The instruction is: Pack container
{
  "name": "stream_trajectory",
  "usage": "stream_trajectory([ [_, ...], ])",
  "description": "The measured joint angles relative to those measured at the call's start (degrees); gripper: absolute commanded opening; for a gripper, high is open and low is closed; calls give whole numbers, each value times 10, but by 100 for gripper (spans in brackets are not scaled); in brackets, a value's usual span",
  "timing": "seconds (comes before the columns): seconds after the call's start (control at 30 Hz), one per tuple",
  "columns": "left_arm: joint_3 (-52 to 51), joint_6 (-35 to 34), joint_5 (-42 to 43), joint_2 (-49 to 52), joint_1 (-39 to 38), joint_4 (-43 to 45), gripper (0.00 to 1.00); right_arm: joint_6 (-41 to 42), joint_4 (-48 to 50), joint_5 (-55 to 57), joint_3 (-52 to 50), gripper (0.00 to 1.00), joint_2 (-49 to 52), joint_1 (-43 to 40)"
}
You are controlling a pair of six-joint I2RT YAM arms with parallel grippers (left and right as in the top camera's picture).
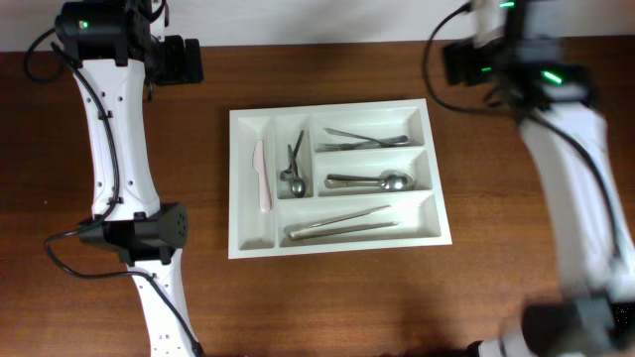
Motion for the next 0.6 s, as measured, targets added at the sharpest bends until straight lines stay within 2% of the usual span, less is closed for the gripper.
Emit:
stream_trajectory([
  [0.1, 0, 0, 0, 0, 0, 0, 99, 0, 3, 0, 9, 99, -144, 0],
  [0.6, 0, 0, 0, 0, 0, 0, 99, 0, 1, 0, -9, 99, -466, 5],
])
